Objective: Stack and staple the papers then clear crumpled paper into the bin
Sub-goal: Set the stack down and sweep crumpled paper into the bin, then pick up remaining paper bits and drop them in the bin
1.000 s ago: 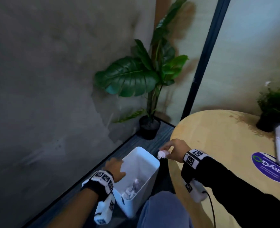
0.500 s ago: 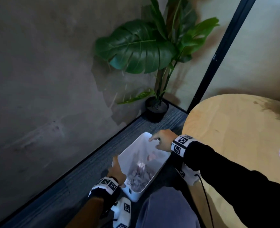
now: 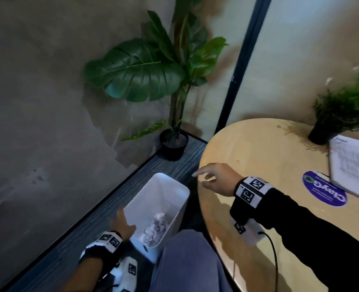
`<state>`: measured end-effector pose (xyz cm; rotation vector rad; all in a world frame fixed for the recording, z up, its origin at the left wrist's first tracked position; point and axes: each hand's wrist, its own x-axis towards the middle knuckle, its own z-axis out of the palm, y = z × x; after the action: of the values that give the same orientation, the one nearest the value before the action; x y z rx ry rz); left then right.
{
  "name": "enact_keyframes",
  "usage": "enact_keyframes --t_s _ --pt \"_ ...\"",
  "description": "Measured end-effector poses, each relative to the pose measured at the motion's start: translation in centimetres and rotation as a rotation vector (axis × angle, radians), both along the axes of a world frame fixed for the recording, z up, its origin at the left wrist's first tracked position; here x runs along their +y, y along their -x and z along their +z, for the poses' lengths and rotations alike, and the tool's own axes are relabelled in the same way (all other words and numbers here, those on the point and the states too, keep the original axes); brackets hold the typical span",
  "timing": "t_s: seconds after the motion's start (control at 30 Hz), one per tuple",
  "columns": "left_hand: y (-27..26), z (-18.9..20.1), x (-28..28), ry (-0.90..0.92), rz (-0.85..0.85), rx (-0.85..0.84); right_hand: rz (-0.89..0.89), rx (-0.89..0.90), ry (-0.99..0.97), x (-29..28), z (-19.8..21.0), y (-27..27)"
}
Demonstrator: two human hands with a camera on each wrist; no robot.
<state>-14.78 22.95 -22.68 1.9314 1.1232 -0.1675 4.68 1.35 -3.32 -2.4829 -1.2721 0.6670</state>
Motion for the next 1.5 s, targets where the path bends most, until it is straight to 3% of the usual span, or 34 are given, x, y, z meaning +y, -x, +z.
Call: enact_keyframes --t_s 0.1,0.23,0.43,0.6,0.87,0.97,1.13,1.33,1.5 --pt "-1.3 3.7 -0.7 -0.201 -0.126 0.062 -0.111 -0.027 0.030 -5.9 0.9 0.0" --pt "-4.8 10.1 -2.5 -0.548 -0.510 0.197 -0.268 -0.014 0.161 -14.4 0.6 -0.3" --pt "-11.4 18.4 -7.8 -0.706 -0.875 0.189 -0.510 0.010 0.368 -27.0 0.3 -2.1" --pt "-17.1 21.7 -14.3 -0.741 -1.055 0.136 -0.720 -0.011 0.436 -33.8 -0.7 -3.7" --pt "-24.6 18.9 -23.5 -0.736 -1.191 0.104 -0.799 -0.180 0.607 -35.9 -5.0 -4.5" --pt "-25.5 16.2 -24.1 -0.740 -1.150 0.200 -0.713 -0.172 0.739 -35.4 -6.0 -4.6" --pt "-24.6 12.2 -24.1 -0.674 -1.183 0.337 -0.594 -0.141 0.768 -34.4 -6.0 -5.1" --pt "-23.5 10.8 -28.4 -0.668 -1.257 0.169 -0.447 -0.202 0.744 -33.3 -5.9 -4.2" --pt "-22.8 11.5 -31.7 -0.637 -1.458 0.112 -0.348 -0.275 0.650 -32.3 -7.0 -1.9"
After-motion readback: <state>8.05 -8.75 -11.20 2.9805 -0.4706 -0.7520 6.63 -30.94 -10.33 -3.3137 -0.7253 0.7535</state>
